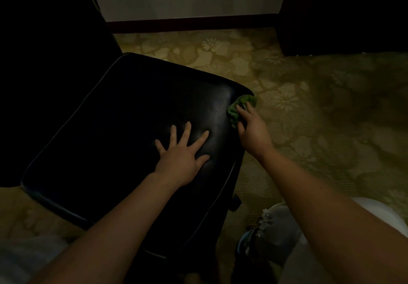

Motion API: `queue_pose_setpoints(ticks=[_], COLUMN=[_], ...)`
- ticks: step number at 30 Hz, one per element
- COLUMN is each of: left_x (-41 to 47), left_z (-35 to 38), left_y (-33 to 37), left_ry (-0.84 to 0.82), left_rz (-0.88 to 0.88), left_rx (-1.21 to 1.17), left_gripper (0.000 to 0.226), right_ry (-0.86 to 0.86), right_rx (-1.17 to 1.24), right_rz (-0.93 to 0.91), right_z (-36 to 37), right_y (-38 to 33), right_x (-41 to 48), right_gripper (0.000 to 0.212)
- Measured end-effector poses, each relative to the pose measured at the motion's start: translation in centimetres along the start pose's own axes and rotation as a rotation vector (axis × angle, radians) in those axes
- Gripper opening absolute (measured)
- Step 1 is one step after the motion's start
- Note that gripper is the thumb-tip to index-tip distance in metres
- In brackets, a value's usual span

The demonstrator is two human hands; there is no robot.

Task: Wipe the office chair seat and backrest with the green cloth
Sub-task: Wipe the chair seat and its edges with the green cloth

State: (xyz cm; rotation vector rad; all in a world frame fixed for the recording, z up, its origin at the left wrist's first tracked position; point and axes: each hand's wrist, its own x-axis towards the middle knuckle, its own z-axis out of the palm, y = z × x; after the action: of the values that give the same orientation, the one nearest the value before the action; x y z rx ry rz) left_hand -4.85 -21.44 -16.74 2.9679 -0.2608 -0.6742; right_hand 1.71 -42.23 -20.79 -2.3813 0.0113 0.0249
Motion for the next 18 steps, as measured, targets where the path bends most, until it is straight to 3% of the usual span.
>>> queue_pose_setpoints(ticks=[18], left_x=[0.8], left_z=[0.0], left_y=[0.7], left_ry=[0.003], left_rz=[-0.050], left_rx=[-0.028], left_gripper=[0.064], right_ry=[-0.029], right_rx=[0.040], right_rz=[0.030], right_z=[0.0], right_y=[-0.1], right_x=[0.5], right_gripper=[0.050])
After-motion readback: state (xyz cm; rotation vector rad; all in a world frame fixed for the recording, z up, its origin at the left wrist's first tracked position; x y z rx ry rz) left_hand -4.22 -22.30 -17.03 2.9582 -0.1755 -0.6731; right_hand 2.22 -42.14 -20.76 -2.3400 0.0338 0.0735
